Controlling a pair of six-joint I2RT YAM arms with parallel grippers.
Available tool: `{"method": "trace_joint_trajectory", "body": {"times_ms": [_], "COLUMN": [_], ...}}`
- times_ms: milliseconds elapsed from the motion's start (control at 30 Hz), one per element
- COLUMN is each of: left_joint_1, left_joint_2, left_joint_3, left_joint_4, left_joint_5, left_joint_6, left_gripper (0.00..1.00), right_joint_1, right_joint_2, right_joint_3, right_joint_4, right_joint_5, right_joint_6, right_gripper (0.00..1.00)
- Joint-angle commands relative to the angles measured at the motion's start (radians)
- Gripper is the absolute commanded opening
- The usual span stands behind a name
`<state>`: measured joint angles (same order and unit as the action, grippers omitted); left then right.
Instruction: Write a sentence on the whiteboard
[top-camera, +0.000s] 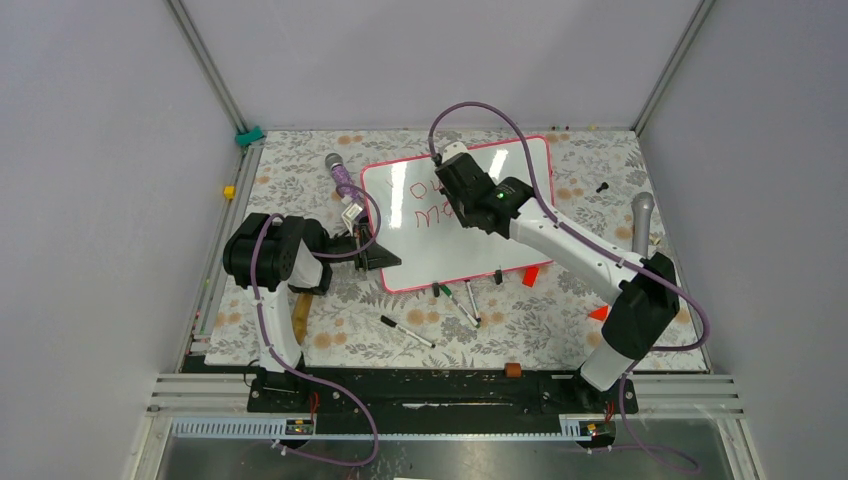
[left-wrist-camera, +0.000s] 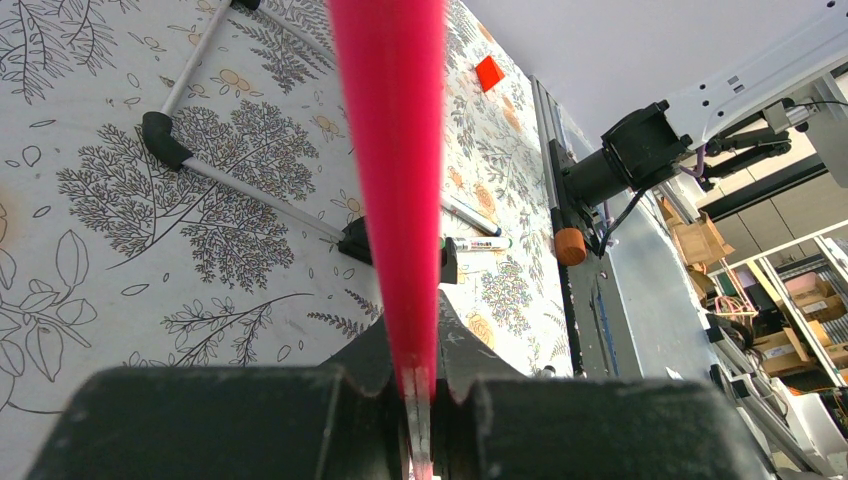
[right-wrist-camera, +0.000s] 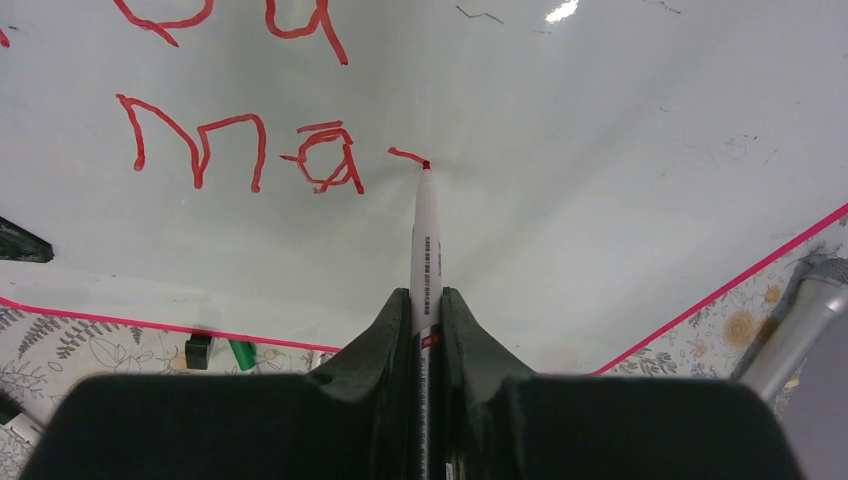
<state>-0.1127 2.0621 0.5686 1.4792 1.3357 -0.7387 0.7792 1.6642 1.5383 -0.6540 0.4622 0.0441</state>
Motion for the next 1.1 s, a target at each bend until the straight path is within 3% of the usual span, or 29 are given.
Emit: {"method": "trace_joint_trajectory", "body": {"times_ms": [0, 700, 1067], "left_joint_1": [-0.016, -0.018, -0.017], "left_joint_2": [0.036, 0.039, 0.041], "left_joint_3": [-0.001, 0.001, 0.003], "left_joint_4": [-0.010, -0.008, -0.010], "left_joint_5": [0.040, 0.033, 0.031], "left_joint_6": [0.070, 0.069, 0.074], "left_gripper": [0.00, 0.00, 0.00], "right_joint_1": [-0.017, -0.018, -0.018], "right_joint_2": [-0.045, -0.233, -0.188], "right_joint_3": [0.023, -0.117, -0.131], "right_joint_4": [0.017, 0.177, 0.198], "right_joint_5": [0.000, -0.040, -0.067], "right_joint_6": [0.015, -0.007, 0.003], "right_gripper": [0.00, 0.00, 0.00]}}
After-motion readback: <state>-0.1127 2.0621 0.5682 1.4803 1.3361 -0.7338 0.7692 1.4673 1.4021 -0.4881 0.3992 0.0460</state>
